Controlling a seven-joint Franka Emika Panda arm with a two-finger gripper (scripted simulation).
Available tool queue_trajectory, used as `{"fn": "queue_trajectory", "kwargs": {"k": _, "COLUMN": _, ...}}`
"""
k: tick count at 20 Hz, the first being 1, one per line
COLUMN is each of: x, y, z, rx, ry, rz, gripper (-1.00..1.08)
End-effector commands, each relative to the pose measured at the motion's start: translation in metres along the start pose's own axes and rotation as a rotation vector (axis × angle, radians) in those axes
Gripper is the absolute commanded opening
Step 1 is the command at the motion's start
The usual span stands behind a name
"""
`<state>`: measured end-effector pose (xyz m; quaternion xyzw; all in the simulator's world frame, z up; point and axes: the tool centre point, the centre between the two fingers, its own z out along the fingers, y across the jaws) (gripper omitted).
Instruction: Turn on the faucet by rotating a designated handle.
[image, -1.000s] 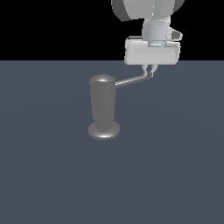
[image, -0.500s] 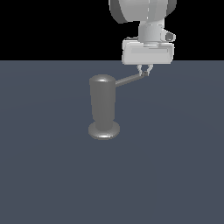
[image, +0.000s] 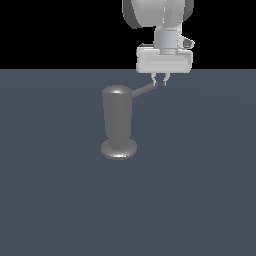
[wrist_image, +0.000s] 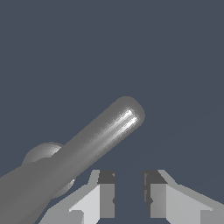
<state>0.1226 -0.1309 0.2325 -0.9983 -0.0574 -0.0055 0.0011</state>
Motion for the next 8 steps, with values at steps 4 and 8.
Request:
{"fn": "queue_trajectory", "kwargs": {"k": 4, "x": 0.012, "y": 0.003, "z": 0.012, "rx": -0.001, "ry": -0.009, "rz": 0.009, "gripper": -1.0}}
{"fn": "queue_trajectory", "kwargs": {"k": 8, "x": 0.019, "y": 0.003, "z": 0.013, "rx": -0.002, "ry": -0.01, "rz": 0.011, "gripper": -1.0}}
